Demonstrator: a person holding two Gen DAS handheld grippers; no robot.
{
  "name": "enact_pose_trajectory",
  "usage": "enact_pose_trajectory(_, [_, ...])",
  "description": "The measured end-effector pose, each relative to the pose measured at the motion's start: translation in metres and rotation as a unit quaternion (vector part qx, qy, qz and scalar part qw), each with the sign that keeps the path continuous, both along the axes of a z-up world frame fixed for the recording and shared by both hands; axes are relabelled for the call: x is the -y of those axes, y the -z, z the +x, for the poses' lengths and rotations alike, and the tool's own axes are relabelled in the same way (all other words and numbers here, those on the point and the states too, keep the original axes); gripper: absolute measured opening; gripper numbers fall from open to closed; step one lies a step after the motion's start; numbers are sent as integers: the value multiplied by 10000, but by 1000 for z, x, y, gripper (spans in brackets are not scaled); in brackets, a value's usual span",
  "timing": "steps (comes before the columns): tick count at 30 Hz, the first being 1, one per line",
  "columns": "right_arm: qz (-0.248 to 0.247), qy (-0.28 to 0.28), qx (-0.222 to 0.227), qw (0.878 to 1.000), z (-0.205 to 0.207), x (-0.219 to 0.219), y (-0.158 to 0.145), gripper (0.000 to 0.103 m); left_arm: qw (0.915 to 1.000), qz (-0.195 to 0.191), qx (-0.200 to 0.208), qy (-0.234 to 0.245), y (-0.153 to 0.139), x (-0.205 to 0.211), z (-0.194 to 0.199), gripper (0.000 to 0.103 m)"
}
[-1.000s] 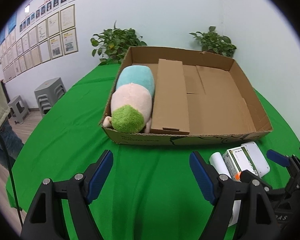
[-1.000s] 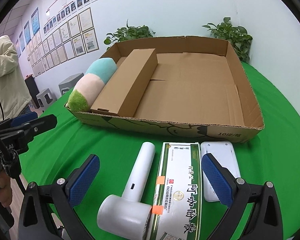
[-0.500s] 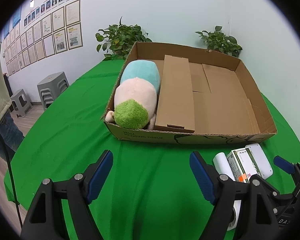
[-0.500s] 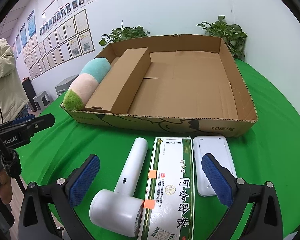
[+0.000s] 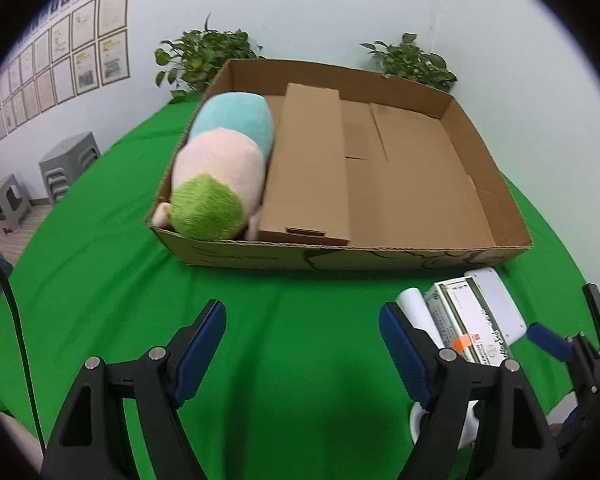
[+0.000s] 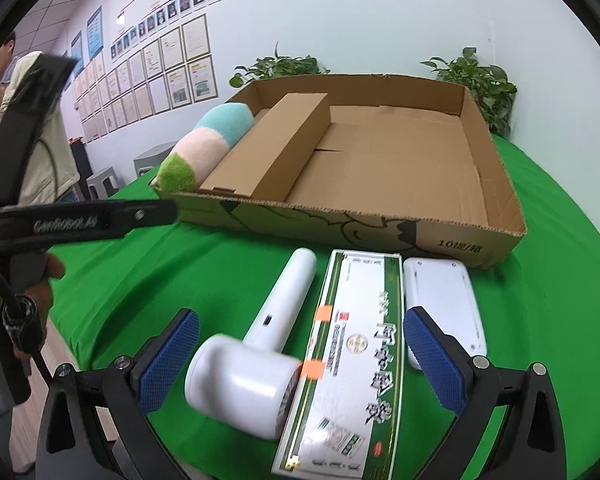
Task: Organize objects
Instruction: 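Move the right gripper down toward the white hair dryer's head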
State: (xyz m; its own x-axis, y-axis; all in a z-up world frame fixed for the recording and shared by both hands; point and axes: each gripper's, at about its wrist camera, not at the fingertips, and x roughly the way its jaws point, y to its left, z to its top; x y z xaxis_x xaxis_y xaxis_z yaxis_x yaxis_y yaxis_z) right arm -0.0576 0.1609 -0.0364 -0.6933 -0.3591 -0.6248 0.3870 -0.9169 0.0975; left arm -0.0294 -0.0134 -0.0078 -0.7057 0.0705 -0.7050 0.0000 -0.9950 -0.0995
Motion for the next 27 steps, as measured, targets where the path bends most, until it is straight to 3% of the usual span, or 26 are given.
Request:
enact_pose_trajectory(15, [24,-549,-31,9985,12,20,8,103,9985,155,306,430,13,-9,5,79])
enact_pose_trajectory(27, [-25,-622,62,9980,18,16,13,103,9937,494,529,856,19,-21,4,79])
